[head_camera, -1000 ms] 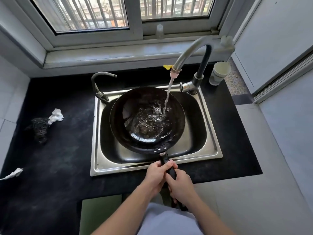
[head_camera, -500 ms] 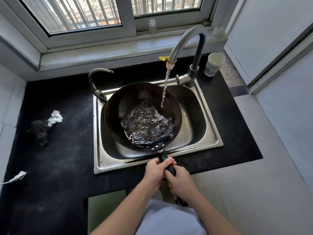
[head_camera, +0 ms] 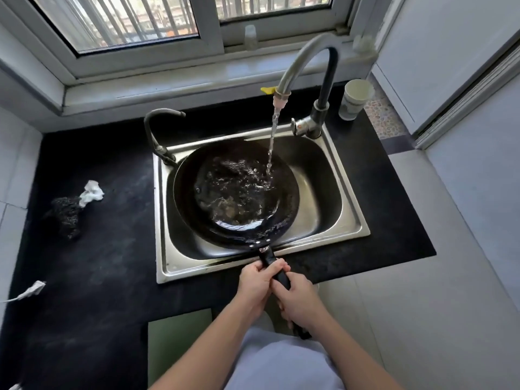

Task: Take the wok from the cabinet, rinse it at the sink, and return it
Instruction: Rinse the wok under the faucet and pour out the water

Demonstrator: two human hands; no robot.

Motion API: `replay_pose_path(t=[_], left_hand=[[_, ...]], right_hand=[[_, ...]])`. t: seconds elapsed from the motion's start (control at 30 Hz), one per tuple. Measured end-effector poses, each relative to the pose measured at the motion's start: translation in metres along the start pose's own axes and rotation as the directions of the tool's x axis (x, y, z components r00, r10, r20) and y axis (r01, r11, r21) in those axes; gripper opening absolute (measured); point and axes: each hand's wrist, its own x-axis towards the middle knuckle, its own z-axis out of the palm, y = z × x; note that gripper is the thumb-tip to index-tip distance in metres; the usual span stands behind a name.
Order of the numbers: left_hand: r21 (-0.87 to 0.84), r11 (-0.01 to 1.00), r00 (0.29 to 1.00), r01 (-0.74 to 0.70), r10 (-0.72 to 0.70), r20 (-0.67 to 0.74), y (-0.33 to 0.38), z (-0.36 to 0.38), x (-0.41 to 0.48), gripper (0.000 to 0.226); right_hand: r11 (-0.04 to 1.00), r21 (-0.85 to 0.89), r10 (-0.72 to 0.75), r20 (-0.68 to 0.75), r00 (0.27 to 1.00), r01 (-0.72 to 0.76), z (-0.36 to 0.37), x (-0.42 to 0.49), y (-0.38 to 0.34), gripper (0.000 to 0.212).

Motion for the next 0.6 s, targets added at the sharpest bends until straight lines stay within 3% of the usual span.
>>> replay_pose_path(t=[0.27, 0.6], left_hand=[[-0.061, 0.995, 0.985, 0.079, -0.069, 0.160, -0.015, 0.025, 0.003, 0.010], [-0.174, 0.975, 0.959, 0.137, -0.087, 0.271, -0.005, 0.039, 0.008, 0.015]], right_hand=[[0.972, -0.233, -0.008, -0.147, 0.989, -0.027, -0.021, -0.011, 0.014, 0.021], [0.943, -0.334, -0.058, -0.203, 0.977, -0.013, -0.034, -0.004, 0.010, 0.024]])
